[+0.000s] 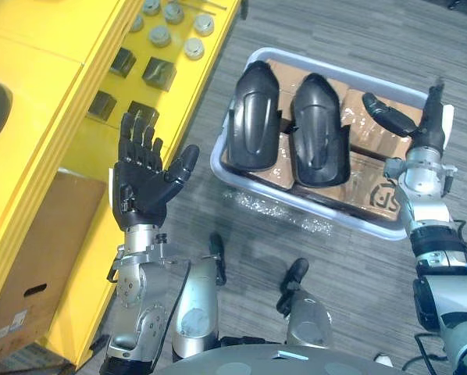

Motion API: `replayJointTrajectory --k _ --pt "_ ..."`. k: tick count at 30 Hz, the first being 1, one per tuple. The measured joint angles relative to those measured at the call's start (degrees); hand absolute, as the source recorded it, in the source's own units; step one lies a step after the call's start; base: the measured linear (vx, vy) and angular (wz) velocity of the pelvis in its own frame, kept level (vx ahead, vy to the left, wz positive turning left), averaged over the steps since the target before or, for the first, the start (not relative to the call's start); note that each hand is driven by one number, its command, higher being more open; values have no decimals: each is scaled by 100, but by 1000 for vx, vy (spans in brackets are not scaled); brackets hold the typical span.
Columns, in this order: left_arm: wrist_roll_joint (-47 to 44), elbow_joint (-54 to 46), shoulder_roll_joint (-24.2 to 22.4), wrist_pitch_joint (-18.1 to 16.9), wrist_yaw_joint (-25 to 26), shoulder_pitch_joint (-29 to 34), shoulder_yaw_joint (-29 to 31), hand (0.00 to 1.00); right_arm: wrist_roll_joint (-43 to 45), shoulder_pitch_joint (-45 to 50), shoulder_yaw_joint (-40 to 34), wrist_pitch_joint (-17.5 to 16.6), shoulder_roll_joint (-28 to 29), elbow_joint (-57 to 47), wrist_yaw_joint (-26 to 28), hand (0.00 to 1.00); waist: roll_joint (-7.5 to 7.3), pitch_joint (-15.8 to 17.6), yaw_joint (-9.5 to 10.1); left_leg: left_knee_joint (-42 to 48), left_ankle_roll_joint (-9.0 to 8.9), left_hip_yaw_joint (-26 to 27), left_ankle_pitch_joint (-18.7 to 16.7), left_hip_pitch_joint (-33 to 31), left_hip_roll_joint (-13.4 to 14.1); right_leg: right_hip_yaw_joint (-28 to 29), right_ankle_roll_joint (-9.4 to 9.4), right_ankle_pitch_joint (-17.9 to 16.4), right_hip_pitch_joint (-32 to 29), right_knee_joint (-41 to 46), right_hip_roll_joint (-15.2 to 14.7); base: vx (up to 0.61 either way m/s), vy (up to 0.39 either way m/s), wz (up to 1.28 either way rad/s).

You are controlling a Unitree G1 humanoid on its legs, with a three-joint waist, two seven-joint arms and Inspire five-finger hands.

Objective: Walk over and take three plastic housings, then place them on the shelf

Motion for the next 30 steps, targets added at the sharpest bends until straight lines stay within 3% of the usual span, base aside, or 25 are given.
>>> replayJointTrajectory --k 4,10,12,15,16,22,30 --pt "-1 36 97 -12 -92 -41 -65 100 -269 -331 365 301 -2 348 308 100 32 115 128 9 48 -42 36 -102 -30 -64 -4 23 -49 9 -19 -37 29 7" --pt "-2 155 106 -25 -164 -14 -129 100 -900 -495 787 720 -247 492 694 100 58 129 150 -11 62 -88 94 -189 -42 -111 -6 21 -112 32 -22 -39 12 5" --pt "-4 266 104 -24 -150 -21 -208 100 -1035 -627 815 1073 -298 584 709 100 133 171 148 -60 59 -87 147 -182 -42 -109 -21 12 -145 84 -29 -78 19 1" --pt "-21 269 101 -21 -142 -22 -335 100 -1099 -746 908 1301 -419 773 700 100 218 219 170 -226 54 -87 275 -166 -80 -112 -35 2 -214 131 -57 -77 13 3" --pt "-39 279 96 -4 -146 -22 -353 100 -1184 -793 915 1348 -422 805 684 0 249 235 168 -311 47 -87 343 -156 -92 -115 -37 1 -237 132 -60 -101 2 4" --pt "-256 562 88 2 -171 -61 -661 100 -1951 -1176 1073 1847 -451 1142 553 0 314 263 219 -731 6 -98 636 -55 -153 -164 -109 -46 -339 224 -95 -78 8 4" --pt "-542 790 -17 9 -206 -47 -784 100 -2381 -1516 1069 2105 -721 1571 352 0 394 251 289 -1318 2 -135 984 163 -308 -287 -118 -59 -335 261 -183 -24 23 8"
